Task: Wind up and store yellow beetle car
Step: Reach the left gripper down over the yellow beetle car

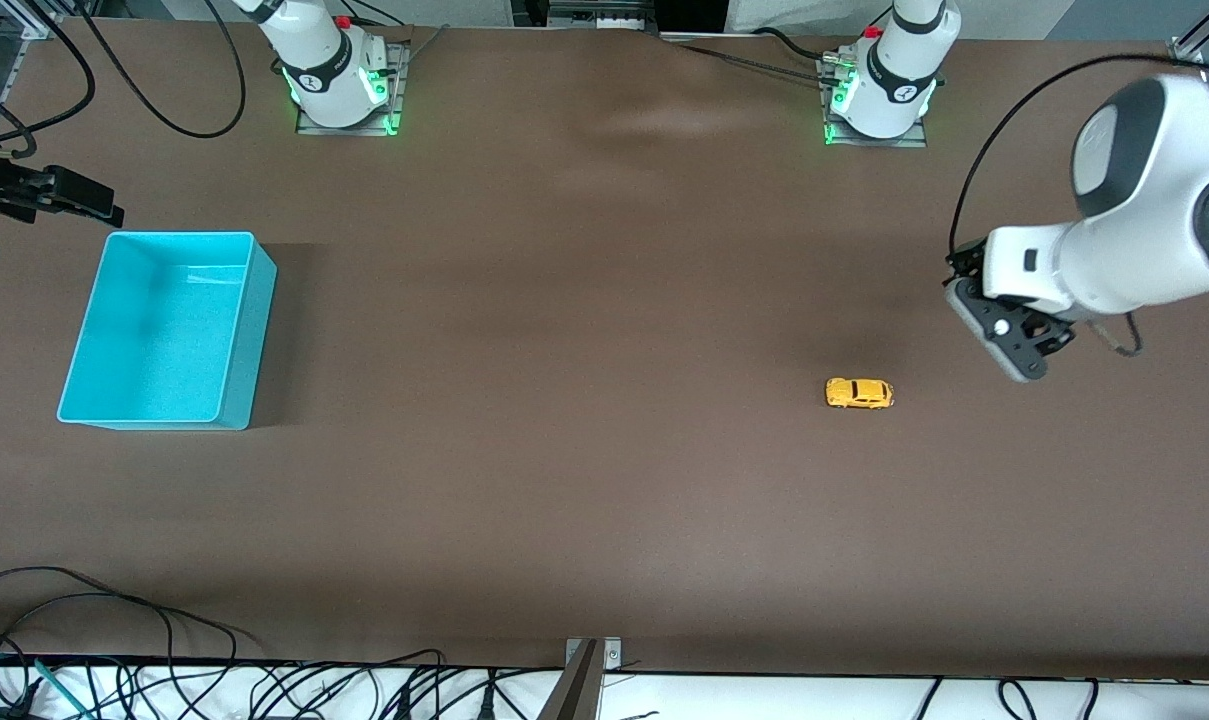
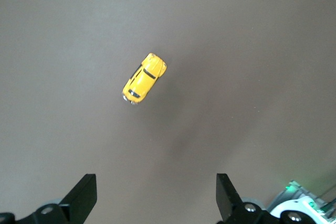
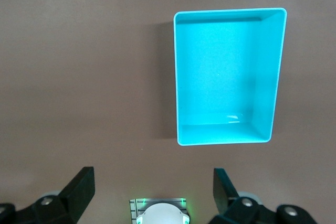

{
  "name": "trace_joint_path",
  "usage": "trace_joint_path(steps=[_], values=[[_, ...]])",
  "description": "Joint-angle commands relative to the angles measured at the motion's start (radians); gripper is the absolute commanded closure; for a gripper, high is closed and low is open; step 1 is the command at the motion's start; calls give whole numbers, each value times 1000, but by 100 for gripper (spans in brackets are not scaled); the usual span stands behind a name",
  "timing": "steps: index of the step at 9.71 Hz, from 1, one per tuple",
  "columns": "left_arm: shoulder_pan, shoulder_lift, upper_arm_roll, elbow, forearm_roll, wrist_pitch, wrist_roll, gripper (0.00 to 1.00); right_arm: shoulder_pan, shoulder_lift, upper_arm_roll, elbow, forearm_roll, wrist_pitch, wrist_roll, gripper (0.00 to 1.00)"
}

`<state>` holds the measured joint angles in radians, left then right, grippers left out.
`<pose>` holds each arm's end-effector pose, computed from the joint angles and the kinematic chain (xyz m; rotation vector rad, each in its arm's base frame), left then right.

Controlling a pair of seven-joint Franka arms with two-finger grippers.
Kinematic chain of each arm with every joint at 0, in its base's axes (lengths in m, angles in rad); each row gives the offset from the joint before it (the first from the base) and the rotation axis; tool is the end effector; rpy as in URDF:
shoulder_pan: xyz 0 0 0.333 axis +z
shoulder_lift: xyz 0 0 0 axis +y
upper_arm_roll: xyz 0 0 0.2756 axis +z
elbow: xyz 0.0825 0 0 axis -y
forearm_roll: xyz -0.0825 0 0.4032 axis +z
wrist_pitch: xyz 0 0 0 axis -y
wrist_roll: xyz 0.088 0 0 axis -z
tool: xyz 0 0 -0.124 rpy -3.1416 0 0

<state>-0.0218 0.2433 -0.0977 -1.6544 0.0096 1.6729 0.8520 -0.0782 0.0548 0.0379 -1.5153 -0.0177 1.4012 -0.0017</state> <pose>0.6090 -0.0689 0.3894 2.6804 -1.4182 -0.3101 0.5659 -0.0257 0.5495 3.1178 -0.0624 -0.2644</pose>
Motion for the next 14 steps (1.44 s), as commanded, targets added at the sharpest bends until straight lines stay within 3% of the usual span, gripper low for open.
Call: trace_joint_path(steps=[1, 7, 11, 14], values=[[0, 46, -4, -22, 4, 81, 151, 0, -2, -3, 2, 7, 5, -8, -11, 0], [0, 106, -4, -401, 15, 689, 427, 0, 0, -3, 2, 7, 4, -8, -3, 0], [0, 237, -31, -394, 13, 774, 490, 0, 0, -3, 2, 7, 4, -10, -3, 0], [0, 238, -33, -393, 15, 812, 512, 0, -2, -3, 2, 7, 4, -10, -4, 0]])
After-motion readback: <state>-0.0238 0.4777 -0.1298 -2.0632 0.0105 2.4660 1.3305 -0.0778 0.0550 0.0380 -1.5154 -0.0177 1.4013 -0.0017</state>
